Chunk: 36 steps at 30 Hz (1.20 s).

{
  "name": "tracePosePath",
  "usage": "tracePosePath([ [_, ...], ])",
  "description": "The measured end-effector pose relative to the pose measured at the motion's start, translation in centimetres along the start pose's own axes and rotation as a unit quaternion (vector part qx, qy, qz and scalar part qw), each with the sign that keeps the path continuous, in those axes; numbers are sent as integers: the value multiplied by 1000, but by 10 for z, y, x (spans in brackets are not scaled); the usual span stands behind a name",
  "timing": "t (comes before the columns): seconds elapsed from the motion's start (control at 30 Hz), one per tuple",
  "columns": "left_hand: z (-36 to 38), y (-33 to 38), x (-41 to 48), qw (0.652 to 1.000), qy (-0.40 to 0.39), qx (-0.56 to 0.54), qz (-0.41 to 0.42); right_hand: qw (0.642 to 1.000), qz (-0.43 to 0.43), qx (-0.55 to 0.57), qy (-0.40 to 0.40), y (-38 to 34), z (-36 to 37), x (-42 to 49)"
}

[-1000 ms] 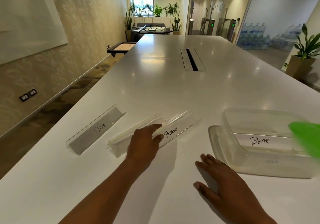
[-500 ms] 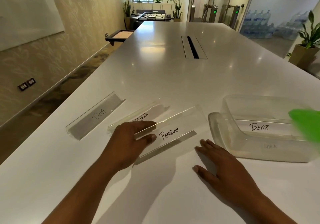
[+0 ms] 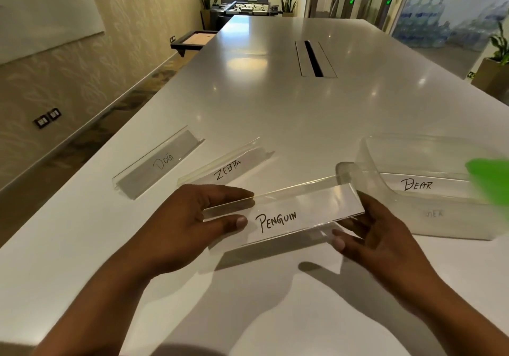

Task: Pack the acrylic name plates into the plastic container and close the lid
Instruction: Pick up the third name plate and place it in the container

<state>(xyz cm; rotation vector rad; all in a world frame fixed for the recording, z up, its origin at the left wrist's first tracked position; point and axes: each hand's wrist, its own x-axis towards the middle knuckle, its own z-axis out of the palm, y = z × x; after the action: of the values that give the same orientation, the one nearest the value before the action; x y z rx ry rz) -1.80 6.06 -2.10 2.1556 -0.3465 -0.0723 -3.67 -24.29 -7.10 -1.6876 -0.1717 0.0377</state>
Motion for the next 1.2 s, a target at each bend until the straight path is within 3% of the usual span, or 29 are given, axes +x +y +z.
tracePosePath([
  [0.17, -2, 9, -3, 1000, -11, -12, 27, 992, -38, 108, 55, -8, -4, -1],
  [0.53, 3, 29, -2, 997, 18, -16, 72, 968, -106, 208, 87, -18, -14, -6],
  [0.7, 6, 30, 0, 991, 83, -70, 82, 957, -127, 245, 86, -29, -15, -8],
  [0.97, 18, 36, -3, 977, 94, -140, 131, 942, -117, 285, 134, -29, -22, -9],
  [1.2, 19, 43, -3, 967, 126, -154, 161, 944, -116, 279, 129, -36, -23, -7],
])
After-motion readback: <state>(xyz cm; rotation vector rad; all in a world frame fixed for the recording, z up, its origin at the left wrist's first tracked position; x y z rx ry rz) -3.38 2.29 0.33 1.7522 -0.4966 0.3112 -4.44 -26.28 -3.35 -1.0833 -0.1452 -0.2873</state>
